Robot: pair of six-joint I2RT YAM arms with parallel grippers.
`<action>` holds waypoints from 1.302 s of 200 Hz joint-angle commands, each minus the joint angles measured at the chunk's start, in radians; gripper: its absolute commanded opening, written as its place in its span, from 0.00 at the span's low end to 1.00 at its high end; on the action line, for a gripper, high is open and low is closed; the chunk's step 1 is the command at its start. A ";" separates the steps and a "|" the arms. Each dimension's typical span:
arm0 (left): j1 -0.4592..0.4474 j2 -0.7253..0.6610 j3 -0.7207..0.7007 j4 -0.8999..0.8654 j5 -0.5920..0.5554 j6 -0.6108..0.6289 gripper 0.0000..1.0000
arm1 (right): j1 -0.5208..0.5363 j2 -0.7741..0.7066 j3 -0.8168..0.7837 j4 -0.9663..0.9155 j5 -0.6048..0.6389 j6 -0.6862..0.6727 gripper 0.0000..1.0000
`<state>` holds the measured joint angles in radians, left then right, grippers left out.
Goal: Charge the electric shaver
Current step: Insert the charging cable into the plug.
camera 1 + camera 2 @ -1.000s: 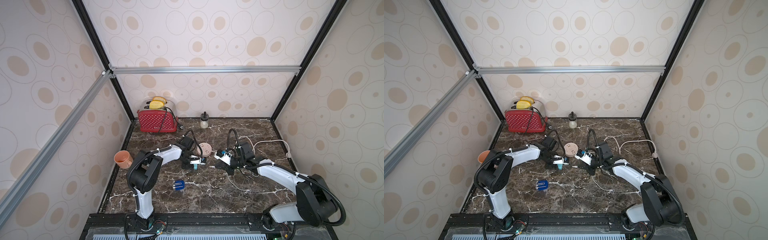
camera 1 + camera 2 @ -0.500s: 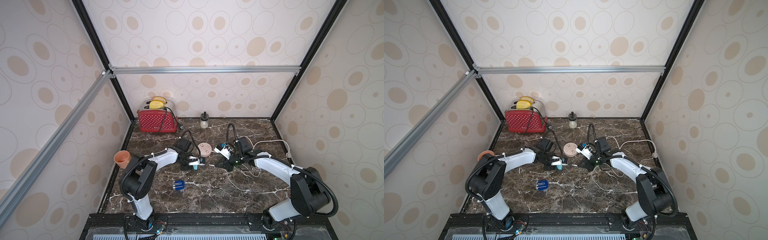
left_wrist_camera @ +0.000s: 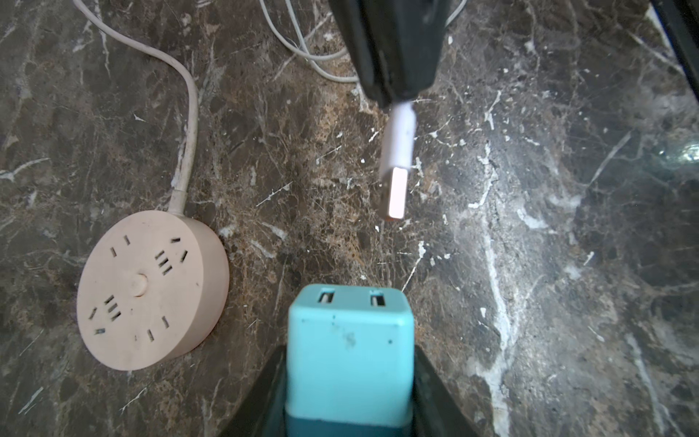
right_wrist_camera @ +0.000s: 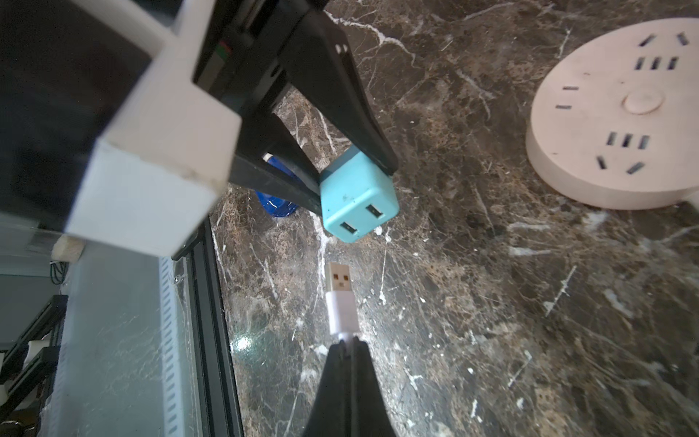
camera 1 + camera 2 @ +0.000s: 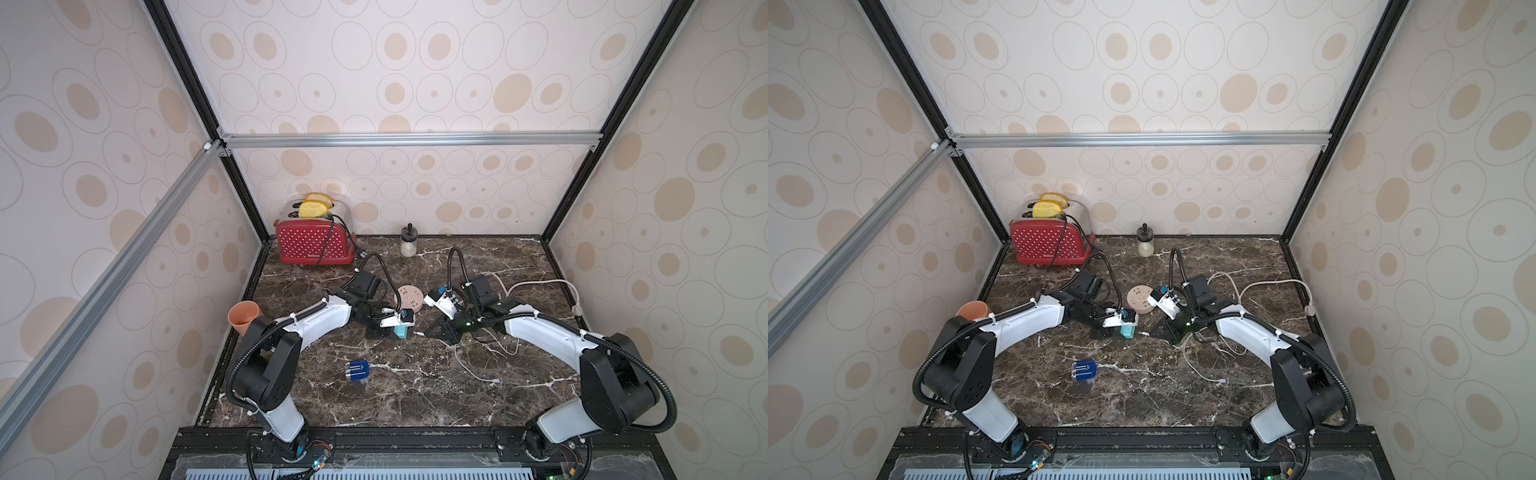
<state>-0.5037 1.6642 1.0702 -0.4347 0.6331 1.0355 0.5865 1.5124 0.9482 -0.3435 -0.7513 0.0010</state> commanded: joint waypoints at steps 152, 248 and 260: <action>0.006 -0.048 0.024 0.008 0.056 0.014 0.00 | 0.032 0.076 0.052 0.066 0.018 0.073 0.00; 0.006 -0.046 0.012 0.033 0.030 0.017 0.00 | 0.044 0.095 0.060 0.020 -0.021 0.059 0.00; 0.006 -0.047 0.012 0.037 0.031 0.015 0.00 | 0.045 0.101 0.064 0.014 -0.021 0.059 0.00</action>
<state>-0.4992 1.6436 1.0702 -0.4213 0.6491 1.0367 0.6197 1.5944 0.9928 -0.2951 -0.7494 0.0711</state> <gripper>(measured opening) 0.444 0.030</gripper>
